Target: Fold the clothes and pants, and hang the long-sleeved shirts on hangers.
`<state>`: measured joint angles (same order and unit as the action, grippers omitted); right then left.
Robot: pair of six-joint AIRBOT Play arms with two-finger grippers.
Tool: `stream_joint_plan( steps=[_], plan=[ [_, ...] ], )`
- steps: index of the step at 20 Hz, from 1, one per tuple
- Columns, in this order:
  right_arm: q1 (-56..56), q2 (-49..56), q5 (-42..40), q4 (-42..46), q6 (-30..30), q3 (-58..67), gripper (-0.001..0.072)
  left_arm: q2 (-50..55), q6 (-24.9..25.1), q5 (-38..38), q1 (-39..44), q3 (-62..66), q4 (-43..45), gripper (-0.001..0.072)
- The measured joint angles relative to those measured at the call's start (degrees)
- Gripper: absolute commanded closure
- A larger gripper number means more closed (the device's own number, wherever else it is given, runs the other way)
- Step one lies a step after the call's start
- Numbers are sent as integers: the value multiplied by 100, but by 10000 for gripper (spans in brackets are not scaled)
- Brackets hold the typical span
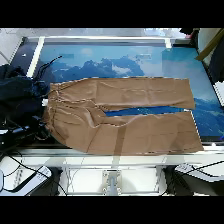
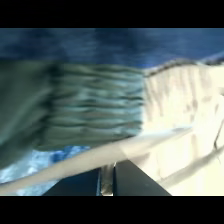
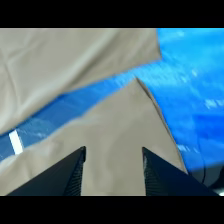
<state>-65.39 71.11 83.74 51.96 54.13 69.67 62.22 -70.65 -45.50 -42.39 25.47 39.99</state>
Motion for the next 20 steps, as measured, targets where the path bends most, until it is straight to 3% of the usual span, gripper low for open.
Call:
stream_joint_plan(
  steps=[8, 16, 20],
  plan=[
    [-1585, 319, -343, 330, -96, -1578, 334, -796, 17, -103, 26, 142, -20, 693],
    [-1821, 1325, -529, 1036, 127, -1947, 337, -920, 13, -181, 39, 153, -22, 693],
    [-1832, 1655, -225, 1178, 203, -1963, 337, -925, -52, -210, 39, 155, -20, 693]
  ],
)
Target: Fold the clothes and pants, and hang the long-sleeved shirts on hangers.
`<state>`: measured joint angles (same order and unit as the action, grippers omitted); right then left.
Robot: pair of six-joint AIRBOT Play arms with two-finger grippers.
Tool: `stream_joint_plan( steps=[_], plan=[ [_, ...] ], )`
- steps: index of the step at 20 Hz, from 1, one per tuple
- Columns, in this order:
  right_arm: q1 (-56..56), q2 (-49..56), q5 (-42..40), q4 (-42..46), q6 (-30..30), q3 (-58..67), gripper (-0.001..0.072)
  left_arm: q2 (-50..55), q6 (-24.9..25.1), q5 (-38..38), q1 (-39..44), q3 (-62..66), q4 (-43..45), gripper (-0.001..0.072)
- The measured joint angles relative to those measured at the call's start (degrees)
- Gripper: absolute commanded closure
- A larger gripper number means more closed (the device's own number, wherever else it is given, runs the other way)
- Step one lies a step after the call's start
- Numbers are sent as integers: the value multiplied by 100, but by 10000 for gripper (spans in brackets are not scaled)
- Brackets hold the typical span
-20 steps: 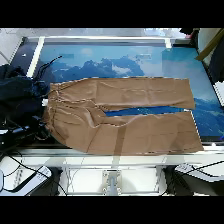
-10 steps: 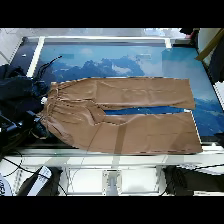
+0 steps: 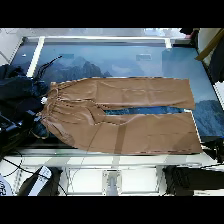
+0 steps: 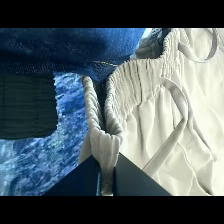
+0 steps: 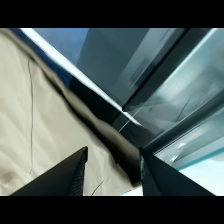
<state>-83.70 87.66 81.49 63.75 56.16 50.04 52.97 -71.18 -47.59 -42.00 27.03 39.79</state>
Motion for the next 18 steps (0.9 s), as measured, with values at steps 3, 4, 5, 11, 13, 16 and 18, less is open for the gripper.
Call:
stream_joint_plan(
  steps=[3, 4, 5, 11, 13, 16, 18],
  plan=[
    [-2, 98, 129, 76, 20, -7, 348, 0, -35, 0, 0, 0, 0, 693],
    [-2, 118, 153, 96, 22, -11, 379, 0, -37, 0, 0, 0, 2, 693],
    [-2, 131, 190, 131, 24, -11, 422, 0, -39, 0, 0, 0, 4, 693],
    [-4, 157, 643, -96, -210, -9, 689, 0, -57, 0, 0, 0, 39, 693],
    [-4, 155, 927, -411, -422, 57, 689, -11, -50, -17, 0, 37, 61, 694],
    [-4, 48, 1416, -898, -616, 313, 690, -96, -39, -243, 0, 389, 334, 694],
    [2, -160, 1582, -1209, -688, 518, 690, -195, -48, -535, 0, 841, 682, 695]
  ],
)
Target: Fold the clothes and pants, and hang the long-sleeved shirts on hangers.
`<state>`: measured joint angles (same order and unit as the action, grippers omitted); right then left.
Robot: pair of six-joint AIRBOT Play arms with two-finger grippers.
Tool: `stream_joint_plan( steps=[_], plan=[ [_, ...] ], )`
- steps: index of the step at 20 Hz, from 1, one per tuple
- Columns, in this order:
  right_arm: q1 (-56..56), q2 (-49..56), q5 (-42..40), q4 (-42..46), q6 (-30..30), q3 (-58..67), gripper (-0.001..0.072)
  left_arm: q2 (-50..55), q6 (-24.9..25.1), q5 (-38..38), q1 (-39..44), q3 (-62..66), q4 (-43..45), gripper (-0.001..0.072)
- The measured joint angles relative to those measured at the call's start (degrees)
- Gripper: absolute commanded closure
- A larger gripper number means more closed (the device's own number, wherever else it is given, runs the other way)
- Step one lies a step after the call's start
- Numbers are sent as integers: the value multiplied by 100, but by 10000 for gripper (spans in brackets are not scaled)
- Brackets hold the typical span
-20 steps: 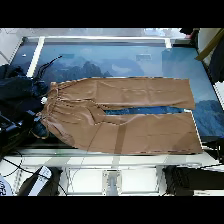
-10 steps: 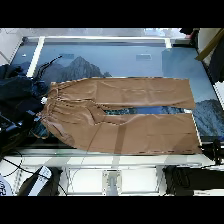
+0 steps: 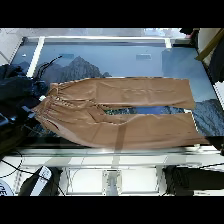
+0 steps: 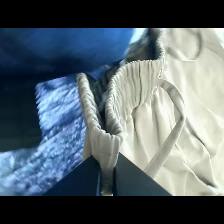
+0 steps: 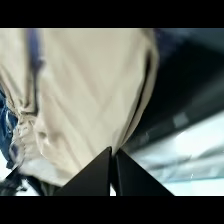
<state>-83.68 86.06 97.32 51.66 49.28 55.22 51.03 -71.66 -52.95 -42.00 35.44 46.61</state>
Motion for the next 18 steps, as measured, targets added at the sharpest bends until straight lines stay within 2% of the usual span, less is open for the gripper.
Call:
stream_joint_plan(
  steps=[5, 9, 11, 14, 18],
  plan=[
    [800, -835, -581, -476, 24, 227, 691, -81, -225, -542, 302, 1268, 719, 697],
    [2398, -1121, -1768, -573, 715, 509, 692, 295, -1073, -828, 1147, 2072, 2218, 696],
    [3327, -1108, -2520, -428, 1147, 844, 692, 673, -1578, -990, 1556, 2470, 3115, 696],
    [4334, -782, -3477, 258, 2177, 1698, 693, 1355, -2000, -1294, 1816, 3178, 4017, 696],
    [4841, -96, -3788, 743, 3248, 2747, 692, 2312, -2159, -1661, 1965, 4258, 4496, 696]
  ],
)
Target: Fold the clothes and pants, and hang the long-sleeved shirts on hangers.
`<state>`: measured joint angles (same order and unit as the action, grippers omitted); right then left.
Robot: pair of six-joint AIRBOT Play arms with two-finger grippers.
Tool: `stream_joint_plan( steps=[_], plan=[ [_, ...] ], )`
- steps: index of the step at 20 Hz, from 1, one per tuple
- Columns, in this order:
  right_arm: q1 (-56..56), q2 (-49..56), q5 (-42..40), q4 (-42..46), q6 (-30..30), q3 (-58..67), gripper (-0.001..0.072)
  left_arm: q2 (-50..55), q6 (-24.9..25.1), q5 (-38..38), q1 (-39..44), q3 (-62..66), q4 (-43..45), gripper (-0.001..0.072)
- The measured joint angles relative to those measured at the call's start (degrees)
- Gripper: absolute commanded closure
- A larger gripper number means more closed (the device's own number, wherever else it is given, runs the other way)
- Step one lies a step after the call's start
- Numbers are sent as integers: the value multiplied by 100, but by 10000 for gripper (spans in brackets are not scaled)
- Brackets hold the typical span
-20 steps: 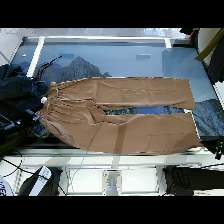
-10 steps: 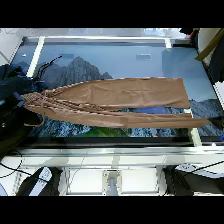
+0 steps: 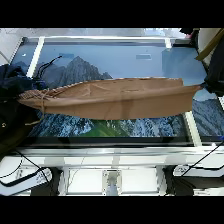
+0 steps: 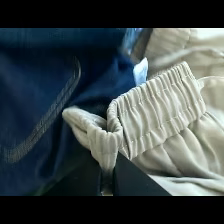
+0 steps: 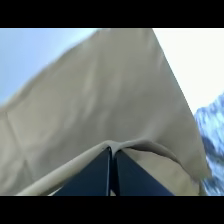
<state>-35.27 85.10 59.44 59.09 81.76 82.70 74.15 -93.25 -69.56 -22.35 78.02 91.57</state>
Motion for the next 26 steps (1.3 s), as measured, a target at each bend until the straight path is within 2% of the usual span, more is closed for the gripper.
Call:
stream_joint_plan(
  steps=[3, 8, 15, 16, 17, 18, 19, 23, 24, 25, 26],
  plan=[
    [188, 459, -160, 116, 431, 468, 692, 678, -76, -188, 122, 737, 122, 696],
    [579, 1196, -785, 214, 754, 1034, 692, 1561, -155, -249, 522, 1427, 245, 696],
    [822, 2177, -1569, 221, 1185, 1729, 692, 2376, -761, 328, 793, 1864, 479, 693],
    [846, 2291, -1668, 227, 1202, 1777, 691, 2433, -824, 487, 835, 1882, 468, 665],
    [872, 2398, -1757, 234, 1224, 1814, 691, 2472, -846, 664, 872, 1895, 433, 444],
    [892, 2481, -1845, 236, 1233, 1845, 690, 2505, -879, 857, 914, 1904, 404, 101],
    [925, 2551, -1965, 236, 1241, 1867, 690, 2527, -903, 1071, 960, 1910, 367, 55],
    [1025, 2697, -2391, 208, 1268, 1919, 689, 2570, -1353, 1790, 1067, 1926, 203, 57],
    [1027, 2710, -2455, 184, 1281, 1921, 628, 2573, -1480, 1880, 1064, 1930, 203, 57],
    [1023, 2723, -2483, 129, 1309, 1926, 412, 2570, -1587, 1939, 1056, 1930, 195, 57],
    [1008, 2728, -2524, 66, 1322, 1928, 303, 2564, -1657, 1978, 1047, 1932, 164, 67]
  ],
)
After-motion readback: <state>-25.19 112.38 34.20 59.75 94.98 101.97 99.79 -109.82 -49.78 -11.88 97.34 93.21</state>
